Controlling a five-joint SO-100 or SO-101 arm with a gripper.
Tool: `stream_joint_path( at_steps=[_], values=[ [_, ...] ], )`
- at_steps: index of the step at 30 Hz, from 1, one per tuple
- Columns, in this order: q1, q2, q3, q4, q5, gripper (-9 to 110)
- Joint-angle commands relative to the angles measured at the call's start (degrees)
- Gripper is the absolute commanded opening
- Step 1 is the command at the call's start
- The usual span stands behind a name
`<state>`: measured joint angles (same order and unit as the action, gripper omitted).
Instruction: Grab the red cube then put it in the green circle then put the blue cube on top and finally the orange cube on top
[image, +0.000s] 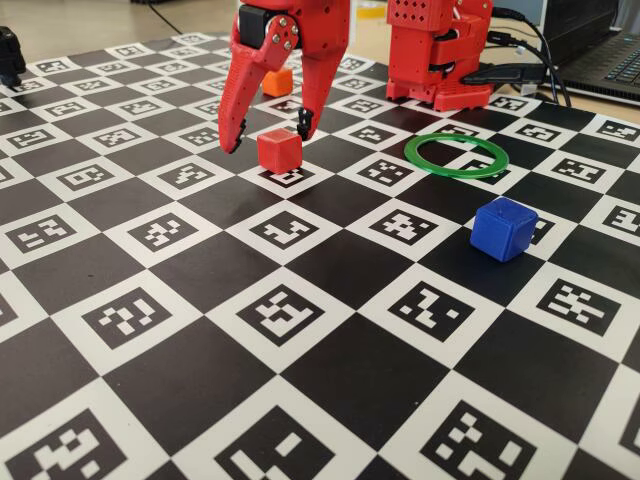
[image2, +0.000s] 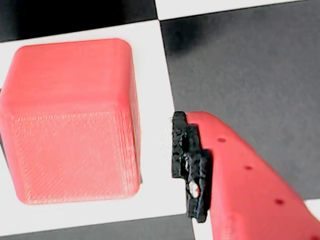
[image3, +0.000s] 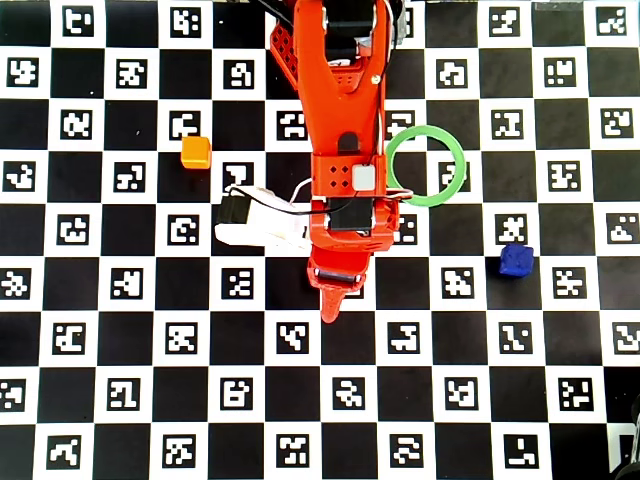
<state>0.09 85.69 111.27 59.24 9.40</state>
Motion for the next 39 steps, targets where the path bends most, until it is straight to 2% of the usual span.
stream_joint_path(
  at_steps=[1,17,21,31,39],
  values=[
    [-0.4,1.0,-0.4,-1.6,-0.5,44],
    [-0.4,-0.2,0.1,-4.3,-2.7,43],
    [-0.4,-0.2,0.1,-4.3,-3.1,39],
    [-0.8,-0.2,-0.2,-3.9,-4.7,13],
    [-1.3,-0.2,-0.4,-2.8,-5.2,6]
  ],
)
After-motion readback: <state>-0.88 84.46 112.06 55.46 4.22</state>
